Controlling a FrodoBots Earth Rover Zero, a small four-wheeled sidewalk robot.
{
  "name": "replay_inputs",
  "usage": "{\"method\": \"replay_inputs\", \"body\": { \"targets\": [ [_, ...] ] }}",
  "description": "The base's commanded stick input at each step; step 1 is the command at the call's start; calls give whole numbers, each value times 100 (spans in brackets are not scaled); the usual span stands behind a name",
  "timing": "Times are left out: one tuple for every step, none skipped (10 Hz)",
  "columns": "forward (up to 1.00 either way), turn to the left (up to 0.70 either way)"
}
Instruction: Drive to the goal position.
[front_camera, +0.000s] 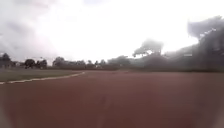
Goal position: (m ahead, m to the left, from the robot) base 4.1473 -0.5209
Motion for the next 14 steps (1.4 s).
{"method": "replay_inputs", "body": {
  "targets": [
    [70,0],
    [70,0],
    [70,0],
    [70,0],
    [70,0],
    [70,0],
    [70,0],
    [70,0],
    [70,0],
    [70,0],
    [70,0],
    [70,0],
    [70,0],
    [70,0]
  ]
}}
